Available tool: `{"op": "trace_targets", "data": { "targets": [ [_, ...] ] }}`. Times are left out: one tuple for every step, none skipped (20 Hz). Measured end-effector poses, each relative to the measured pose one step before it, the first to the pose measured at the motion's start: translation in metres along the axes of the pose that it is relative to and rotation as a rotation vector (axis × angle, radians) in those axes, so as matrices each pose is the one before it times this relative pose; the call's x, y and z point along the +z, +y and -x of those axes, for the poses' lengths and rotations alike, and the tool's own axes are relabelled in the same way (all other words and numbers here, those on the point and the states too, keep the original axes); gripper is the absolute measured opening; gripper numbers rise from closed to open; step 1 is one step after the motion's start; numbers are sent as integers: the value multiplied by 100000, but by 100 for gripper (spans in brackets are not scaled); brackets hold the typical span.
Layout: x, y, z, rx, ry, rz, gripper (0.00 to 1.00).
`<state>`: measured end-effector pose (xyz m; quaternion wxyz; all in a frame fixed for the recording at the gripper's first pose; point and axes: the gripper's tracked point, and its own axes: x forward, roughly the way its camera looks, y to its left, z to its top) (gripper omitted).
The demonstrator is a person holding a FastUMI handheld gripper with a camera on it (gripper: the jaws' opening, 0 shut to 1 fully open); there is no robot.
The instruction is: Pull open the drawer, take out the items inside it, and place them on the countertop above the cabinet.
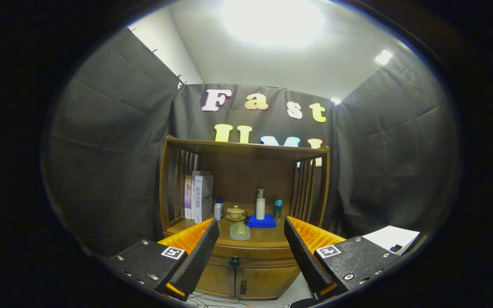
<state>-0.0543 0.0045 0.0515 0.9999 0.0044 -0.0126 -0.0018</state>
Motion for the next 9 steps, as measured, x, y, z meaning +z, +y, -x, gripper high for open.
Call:
{"op": "trace_targets", "data": {
  "targets": [
    [-38, -709, 27, -1712, -89, 453, 95],
    [82, -450, 0, -1019, -355, -348, 95],
    [171, -128, 70, -135, -497, -896, 95],
    [132, -155, -34, 154, -504, -945, 95],
    [40, -269, -16, -32, -231, -903, 95],
    [-158, -121, -48, 333, 392, -824, 95],
    [-118, -30, -36, 305, 125, -684, 95],
    [17, -97, -17, -73, 93, -144, 95],
    [-103, -128, 4, -197, 225, 206, 95]
  ]
}}
